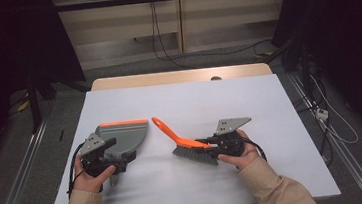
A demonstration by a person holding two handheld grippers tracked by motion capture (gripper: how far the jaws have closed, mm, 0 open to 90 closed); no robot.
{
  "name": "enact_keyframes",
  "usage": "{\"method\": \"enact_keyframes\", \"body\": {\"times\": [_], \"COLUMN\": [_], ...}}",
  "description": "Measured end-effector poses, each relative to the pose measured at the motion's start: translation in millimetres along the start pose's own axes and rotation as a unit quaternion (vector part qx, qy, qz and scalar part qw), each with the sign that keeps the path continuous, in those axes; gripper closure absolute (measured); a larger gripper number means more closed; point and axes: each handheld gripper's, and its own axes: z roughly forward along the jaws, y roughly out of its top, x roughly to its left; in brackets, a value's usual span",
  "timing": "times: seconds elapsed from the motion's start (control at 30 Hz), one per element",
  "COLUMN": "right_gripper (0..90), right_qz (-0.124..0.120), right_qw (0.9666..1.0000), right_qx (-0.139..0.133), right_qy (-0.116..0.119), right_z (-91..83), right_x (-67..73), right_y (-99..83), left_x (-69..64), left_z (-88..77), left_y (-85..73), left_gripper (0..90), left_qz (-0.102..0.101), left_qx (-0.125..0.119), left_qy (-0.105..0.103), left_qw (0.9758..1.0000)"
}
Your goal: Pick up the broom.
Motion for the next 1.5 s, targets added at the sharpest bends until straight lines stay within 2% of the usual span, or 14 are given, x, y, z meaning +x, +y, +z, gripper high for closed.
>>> {"method": "enact_keyframes", "body": {"times": [0.1, 0.2, 0.27, 0.37, 0.4, 0.5, 0.57, 0.63, 0.87, 1.07, 1.27, 1.37, 1.43, 1.5], "right_gripper": [71.1, 71.0, 71.0, 71.0, 70.9, 70.9, 70.9, 70.8, 67.9, 62.9, 69.3, 70.3, 70.5, 70.6], "right_qz": [0.004, 0.011, 0.013, 0.029, 0.028, 0.036, 0.038, 0.029, 0.058, 0.072, 0.078, 0.083, 0.103, 0.112], "right_qw": [0.9999, 0.999, 0.9971, 0.9939, 0.9923, 0.9898, 0.9889, 0.9863, 0.9841, 0.9826, 0.9775, 0.9749, 0.9733, 0.9707], "right_qx": [-0.013, -0.015, -0.007, -0.004, -0.001, 0.009, 0.024, 0.043, 0.049, 0.065, 0.106, 0.109, 0.107, 0.1], "right_qy": [-0.008, -0.042, -0.074, -0.106, -0.12, -0.138, -0.142, -0.157, -0.161, -0.159, -0.165, -0.176, -0.175, -0.188], "right_z": [-3.3, -9.3, -13.6, -18.0, -19.0, -17.9, -15.3, -11.5, -12.7, -9.7, 6.4, 9.8, 8.9, 7.7], "right_x": [-0.7, -10.5, -20.2, -35.2, -40.6, -50.8, -53.7, -52.8, -50.7, -51.4, -53.0, -50.1, -49.5, -48.1], "right_y": [8.9, 16.5, 19.6, 20.7, 20.4, 16.3, 13.3, 11.1, 14.3, 24.8, 29.2, 30.2, 30.1, 29.0], "left_x": [-0.4, -0.5, -0.2, 0.0, -0.1, 0.1, 0.0, 0.0, -1.2, -2.0, -1.3, -1.0, -0.9, -1.0], "left_z": [-0.3, -1.0, -1.2, -1.4, -1.5, -1.6, -1.6, -2.2, -3.6, -3.1, -3.1, -3.2, -3.5, -3.7], "left_y": [0.0, 0.1, 0.0, 0.2, 0.2, 0.3, 0.3, 0.7, 1.7, 2.0, 1.8, 1.6, 1.8, 1.9], "left_gripper": [5.8, 5.9, 5.8, 5.8, 5.8, 5.8, 5.8, 5.8, 5.8, 5.8, 5.8, 5.8, 5.8, 5.8], "left_qz": [0.001, 0.002, 0.001, 0.001, 0.001, 0.001, 0.001, 0.002, 0.002, 0.002, 0.001, 0.0, 0.0, 0.002], "left_qx": [0.0, -0.001, 0.0, 0.0, 0.0, -0.001, -0.001, -0.003, -0.005, -0.005, -0.005, -0.005, -0.006, -0.006], "left_qy": [0.0, -0.001, 0.001, 0.001, 0.001, 0.001, 0.001, 0.001, 0.0, -0.001, -0.002, -0.001, -0.002, -0.002], "left_qw": [1.0, 1.0, 1.0, 1.0, 1.0, 1.0, 1.0, 1.0, 1.0, 1.0, 1.0, 1.0, 1.0, 1.0]}}
